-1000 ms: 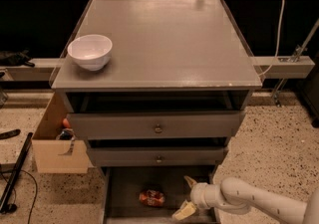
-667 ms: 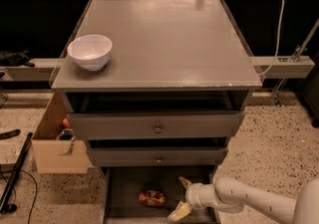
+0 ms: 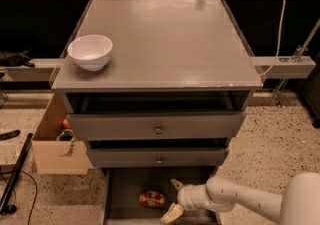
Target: Pick coke can from bottom drawer and place on counter
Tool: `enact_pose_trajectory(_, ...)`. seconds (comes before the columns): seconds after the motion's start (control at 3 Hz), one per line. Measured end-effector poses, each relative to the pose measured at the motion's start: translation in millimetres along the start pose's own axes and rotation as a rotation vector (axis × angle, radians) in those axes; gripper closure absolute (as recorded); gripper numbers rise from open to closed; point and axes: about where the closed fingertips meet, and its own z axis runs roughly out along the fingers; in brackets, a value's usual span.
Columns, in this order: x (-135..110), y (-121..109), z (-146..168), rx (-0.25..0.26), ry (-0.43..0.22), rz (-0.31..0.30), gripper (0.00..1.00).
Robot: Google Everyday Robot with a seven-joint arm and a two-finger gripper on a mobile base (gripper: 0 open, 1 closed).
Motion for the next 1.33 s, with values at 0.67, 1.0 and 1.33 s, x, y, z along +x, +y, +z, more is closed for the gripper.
enact_pose_trajectory(0.67,7.7,-33.4,48.3,-0.048,0.022,-0.043,0.0)
enact_pose_trajectory(1.0,24.4,-37.1,67.5,-0.066,0.047,-0.042,0.0)
enact_pose_trajectory(1.33,47.2,-31.7,80.4,-0.075,0.065,-0.045,0.0)
